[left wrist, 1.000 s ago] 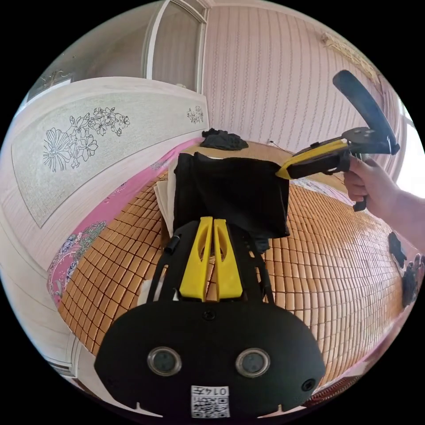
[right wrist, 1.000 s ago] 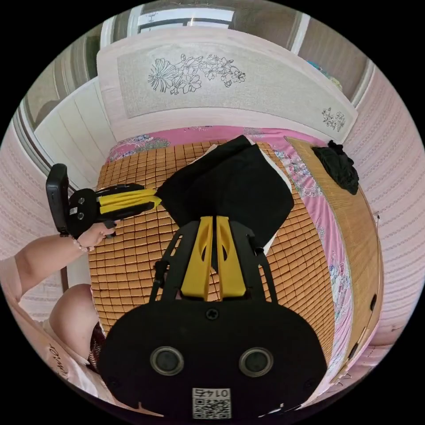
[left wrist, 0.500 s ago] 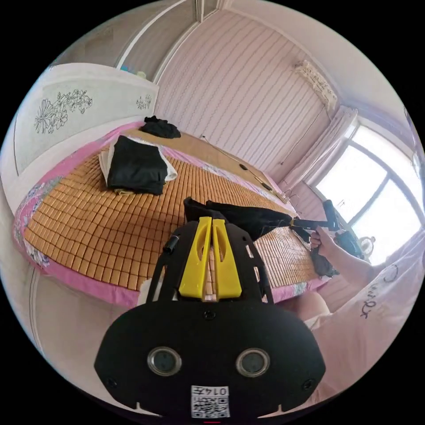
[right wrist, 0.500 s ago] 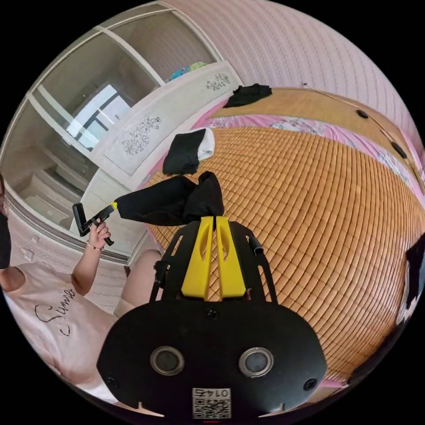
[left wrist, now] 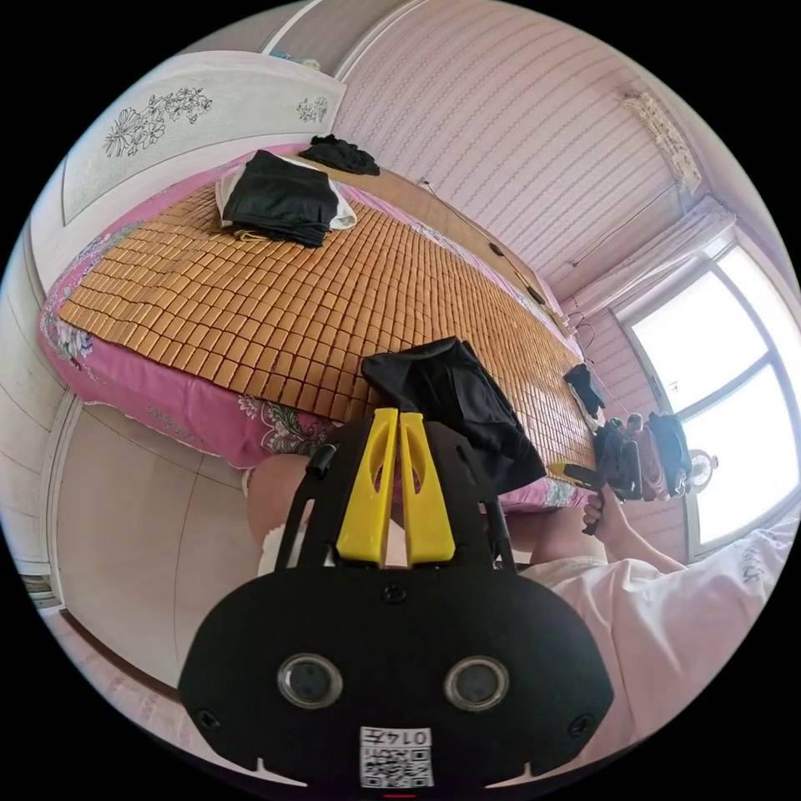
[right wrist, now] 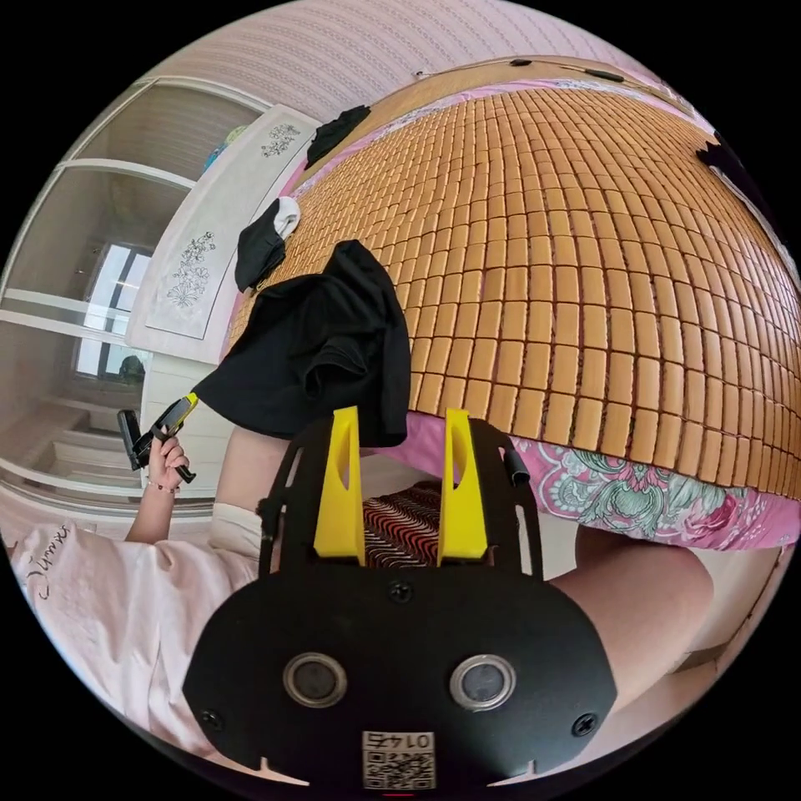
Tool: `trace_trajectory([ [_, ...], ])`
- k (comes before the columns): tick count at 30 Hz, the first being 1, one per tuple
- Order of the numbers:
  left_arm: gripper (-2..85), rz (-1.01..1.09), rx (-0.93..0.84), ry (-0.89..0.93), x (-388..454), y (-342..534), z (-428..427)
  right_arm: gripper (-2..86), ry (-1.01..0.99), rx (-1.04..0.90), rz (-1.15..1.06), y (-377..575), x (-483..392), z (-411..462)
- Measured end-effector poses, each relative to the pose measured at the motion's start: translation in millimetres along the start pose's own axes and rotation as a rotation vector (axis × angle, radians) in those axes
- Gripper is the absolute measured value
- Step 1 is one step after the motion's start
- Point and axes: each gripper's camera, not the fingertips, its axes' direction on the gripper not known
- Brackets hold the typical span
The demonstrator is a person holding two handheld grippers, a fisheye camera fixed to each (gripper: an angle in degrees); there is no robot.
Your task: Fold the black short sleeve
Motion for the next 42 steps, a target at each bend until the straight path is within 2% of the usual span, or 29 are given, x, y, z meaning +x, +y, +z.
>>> trace_trajectory([
  [3, -1.0, 0.015, -0.005, 0.001, 8.7, -7.9, -0.6, 11.9, 0.041, -0.116, -0.043, -6.5, 0.9, 29.3],
  [4, -1.0, 0.019, -0.001, 0.003, 10.4, -9.4, -1.1, 8.6, 0.033, -0.187, -0.051, -7.9, 5.0, 41.3],
  [5, -1.0, 0.026, 0.01, 0.02, 14.0, -13.4, -3.3, 3.5, 0.026, -0.18, -0.062, -7.1, 8.6, 41.9],
  [6, -1.0, 0.03, 0.037, 0.041, 18.3, -19.9, -9.5, 3.0, 0.02, -0.16, -0.068, -7.0, 10.2, 37.8],
  [10, -1.0, 0.109, 0.179, 0.11, 42.3, -62.2, -48.0, 1.2, -0.115, 0.068, -0.156, -25.6, 16.0, -41.8],
  [13, -1.0, 0.151, 0.437, 0.185, 69.3, -106.3, -103.6, 0.8, -0.206, 0.278, -0.287, -43.0, 0.3, -127.1],
  [15, -1.0, 0.172, 0.63, 0.278, 92.0, -131.2, -147.4, 0.7, -0.2, 0.384, -0.398, -43.8, -21.3, -176.5],
  [17, -1.0, 0.233, 0.673, 0.254, 116.6, -144.4, -166.1, 0.6, -0.118, 0.438, -0.52, -36.6, -51.8, -220.0],
  [19, -1.0, 0.354, 0.608, 0.23, 141.5, -154.8, -159.7, 0.6, -0.02, 0.433, -0.559, -27.4, -64.1, -230.7],
  [23, -1.0, 0.374, 0.248, 0.166, 166.7, -151.0, -60.2, 0.6, 0.141, 0.49, -0.479, 19.5, -35.6, -222.3],
  [26, -0.9, 0.361, 0.04, 0.205, 175.2, -125.5, 14.5, 0.6, 0.139, 0.58, -0.391, 49.9, -1.0, -221.0],
  [29, -0.6, 0.313, -0.083, 0.259, 182.0, -107.9, 62.0, 0.6, 0.082, 0.595, -0.376, 42.0, 4.9, -219.2],
  [31, 0.0, 0.296, -0.107, 0.285, 187.3, -101.9, 78.2, 0.6, 0.062, 0.644, -0.425, 32.6, -9.8, -218.6],
  [37, 8.7, 0.367, -0.137, 0.285, 216.8, -104.3, 97.9, 0.5, -0.103, 0.858, -0.554, -3.5, -64.7, -236.5],
  [39, 9.1, 0.398, -0.062, 0.225, 221.8, -117.7, 85.0, 0.5, -0.197, 0.893, -0.61, -9.4, -71.4, -247.8],
  [42, 8.2, 0.363, -0.008, 0.233, 211.4, -139.2, 67.6, 0.5, -0.385, 0.929, -0.787, -0.6, -62.2, -263.7],
])
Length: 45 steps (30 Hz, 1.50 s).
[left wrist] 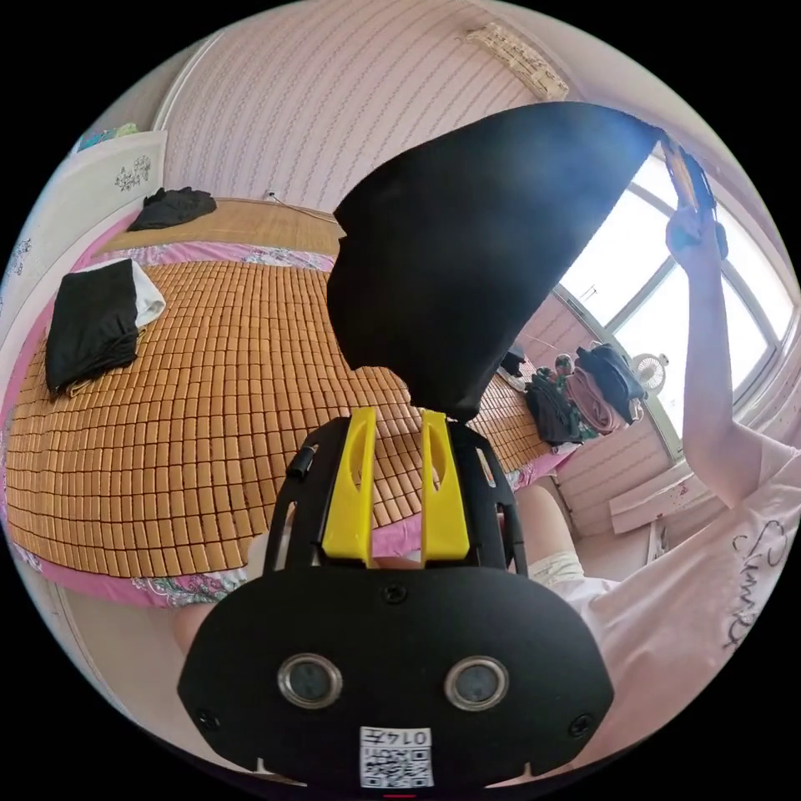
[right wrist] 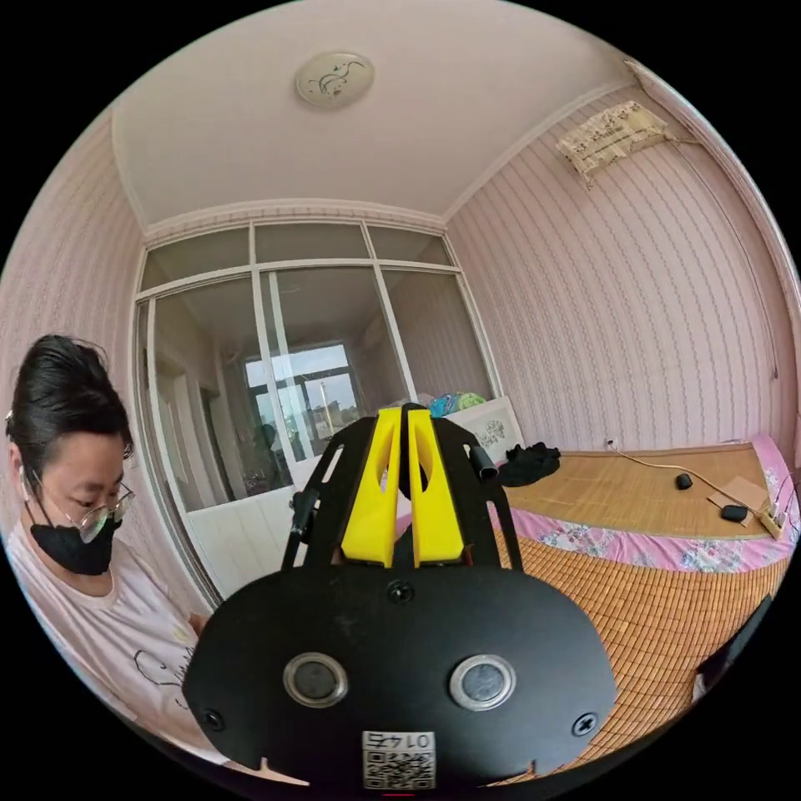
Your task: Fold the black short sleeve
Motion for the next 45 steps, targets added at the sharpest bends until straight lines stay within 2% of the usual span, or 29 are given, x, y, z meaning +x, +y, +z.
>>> trace_trajectory([
  [3, 7.2, -0.039, 0.056, 0.005, -18.1, 0.2, -19.0, 0.5, -0.137, -0.023, -0.062, 34.3, 2.7, -31.5],
  [6, 6.3, -0.137, 0.038, 0.0, -43.4, 16.6, -23.8, 0.5, -0.143, -0.178, 0.04, 112.4, 16.3, -51.7],
  [9, 5.9, -0.304, -0.03, 0.006, -73.7, 39.0, -13.5, 0.5, 0.002, -0.476, 0.388, 228.1, 47.8, -47.7],
  [11, 5.6, -0.395, -0.065, 0.02, -86.4, 47.8, -3.5, 0.5, 0.113, -0.754, 0.682, 323.4, 68.0, -36.3],
  [14, 5.3, -0.464, -0.111, -0.045, -90.9, 48.5, 12.8, 0.5, 0.21, -0.944, 0.825, 383.4, 72.0, -22.9],
  [19, 5.2, -0.42, -0.161, -0.093, -68.6, 12.8, 43.5, 0.5, 0.242, -1.0, 0.817, 393.8, 72.8, -8.5],
  [24, 8.2, -0.19, -0.316, -0.147, -11.1, -60.1, 115.5, 0.5, 0.256, -1.029, 0.775, 394.7, 75.0, -6.2],
  [28, 12.0, -0.187, -0.348, -0.176, 17.7, -89.9, 154.5, 0.5, 0.258, -1.004, 0.796, 401.2, 76.2, -14.4],
  [32, 12.4, -0.149, -0.433, -0.331, 42.1, -95.9, 183.9, 0.5, 0.269, -0.965, 0.812, 406.0, 76.7, -26.5],
  [34, 8.3, -0.14, -0.464, -0.394, 45.2, -92.9, 190.0, 0.5, 0.274, -0.953, 0.812, 407.8, 77.1, -31.7],
  [36, 2.0, -0.136, -0.461, -0.458, 46.4, -90.2, 184.7, 0.5, 0.282, -0.951, 0.806, 409.4, 77.6, -37.3],
  [40, -0.5, -0.046, -0.4, -0.492, 55.3, -87.7, 149.2, 0.5, 0.296, -0.908, 0.795, 407.9, 80.2, -56.7],
  [43, -0.8, -0.011, -0.266, -0.461, 61.8, -83.8, 78.8, 0.5, 0.338, -0.811, 0.777, 395.6, 84.2, -79.4],
  [45, -0.9, -0.02, -0.112, -0.392, 64.4, -76.3, -0.3, 0.5, 0.362, -0.719, 0.763, 382.4, 88.8, -95.6],
])
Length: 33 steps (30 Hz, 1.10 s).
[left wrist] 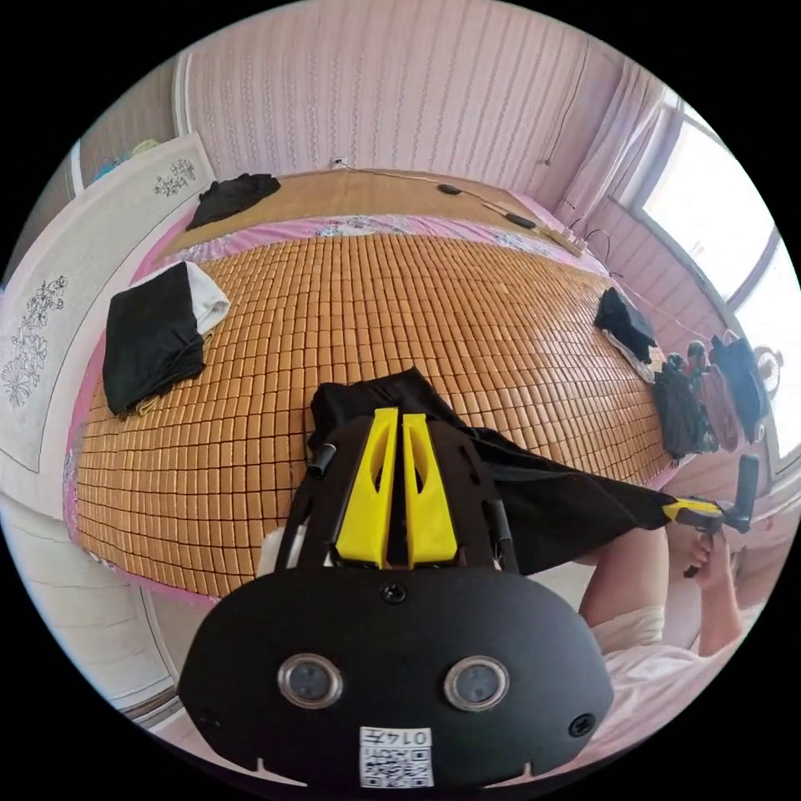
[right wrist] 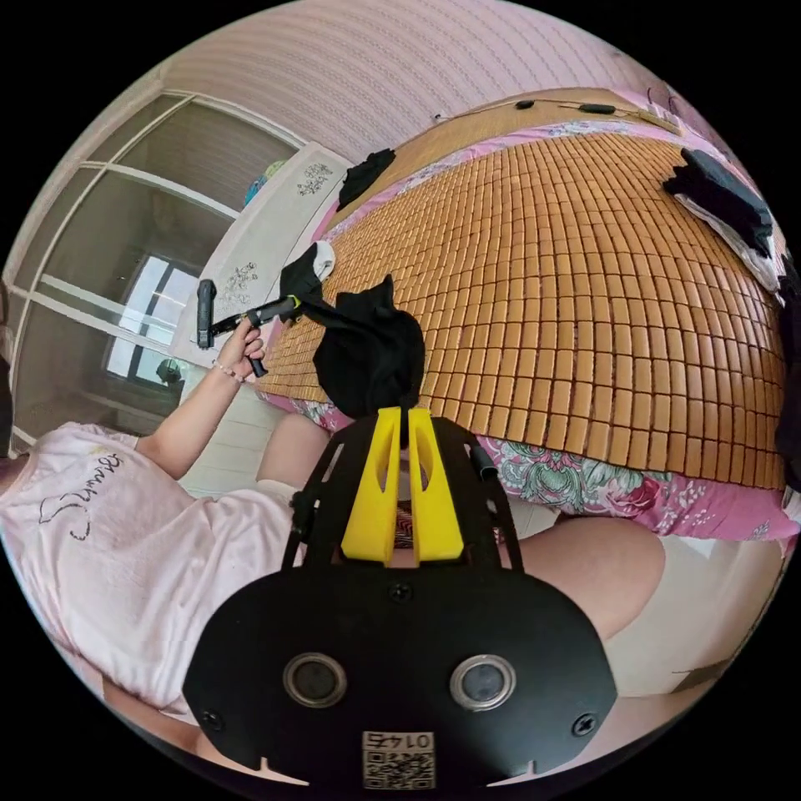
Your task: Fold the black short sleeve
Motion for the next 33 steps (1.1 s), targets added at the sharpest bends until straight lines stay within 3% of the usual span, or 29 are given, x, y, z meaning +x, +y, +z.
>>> trace_trajectory([
  [3, -0.8, -0.026, 0.195, 0.108, -32.6, 21.8, -95.5, 0.5, -0.117, 0.223, 0.001, -10.6, 6.9, -42.0],
  [5, -0.9, -0.029, 0.291, 0.176, -46.0, 28.4, -144.0, 0.6, -0.408, 0.393, 0.007, -32.3, 17.1, -68.6],
  [7, -0.8, -0.023, 0.389, 0.242, -54.2, 28.7, -187.1, 0.6, -0.481, 0.461, -0.041, -55.7, 8.6, -85.6],
  [11, -0.8, 0.034, 0.644, 0.235, -46.8, 33.5, -281.8, 0.6, -0.412, 0.586, -0.309, -86.7, -65.5, -151.4],
  [16, -0.8, 0.095, 0.852, 0.323, -43.5, 75.8, -347.7, 0.6, -0.412, 0.671, -0.539, -57.0, -119.7, -225.2],
  [21, -0.9, 0.189, 0.996, 0.598, -55.1, 147.2, -384.4, 0.5, -0.393, 0.665, -0.722, 17.8, -150.8, -275.9],
  [23, -0.9, 0.214, 0.991, 0.662, -62.1, 154.4, -392.4, 0.5, -0.338, 0.758, -0.749, 48.8, -163.2, -299.9],
  [27, -0.9, 0.222, 0.903, 0.598, -66.8, 124.5, -380.8, 0.5, -0.315, 0.766, -0.733, 38.7, -167.2, -304.6],
  [31, -0.8, 0.121, 0.718, 0.514, -79.9, 62.9, -315.4, 0.5, -0.122, 0.557, -0.492, -47.8, -132.2, -250.5],
  [33, -0.8, 0.014, 0.538, 0.426, -88.6, 16.9, -248.0, 0.5, -0.083, 0.431, -0.35, -95.4, -102.6, -212.5],
])
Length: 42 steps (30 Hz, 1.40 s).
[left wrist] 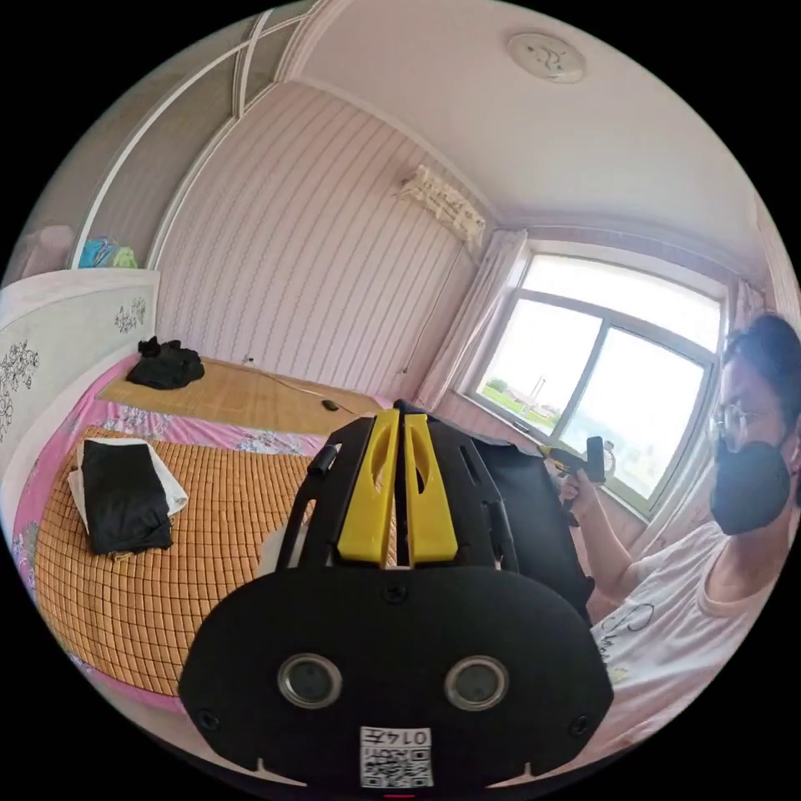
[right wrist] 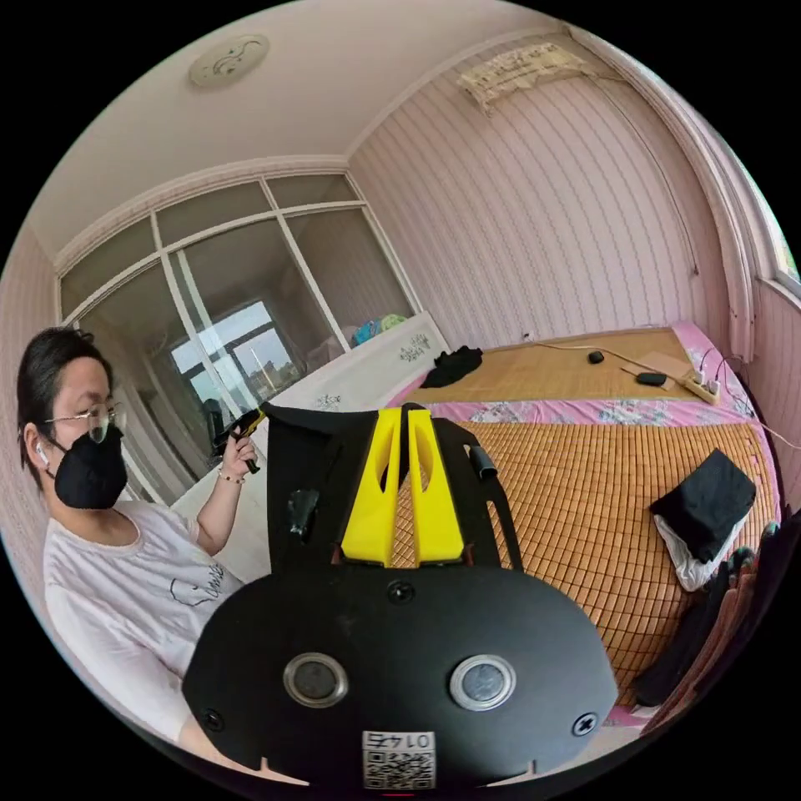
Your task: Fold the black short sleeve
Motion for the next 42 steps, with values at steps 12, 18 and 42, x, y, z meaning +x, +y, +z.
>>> trace_trajectory([
  [12, -0.9, 0.077, -0.054, -0.103, -39.3, -52.3, 104.1, 0.6, -0.027, 0.214, -0.038, -115.9, 16.8, 34.8],
  [18, -0.9, -0.079, -0.311, -0.139, -111.4, 24.5, 187.8, 0.6, 0.167, -0.118, 0.076, -54.3, 56.5, 102.5],
  [42, -0.8, -0.41, -0.852, -0.392, -246.4, 213.1, 361.9, 9.0, 0.412, -0.666, 0.478, 31.9, 112.0, 319.8],
])
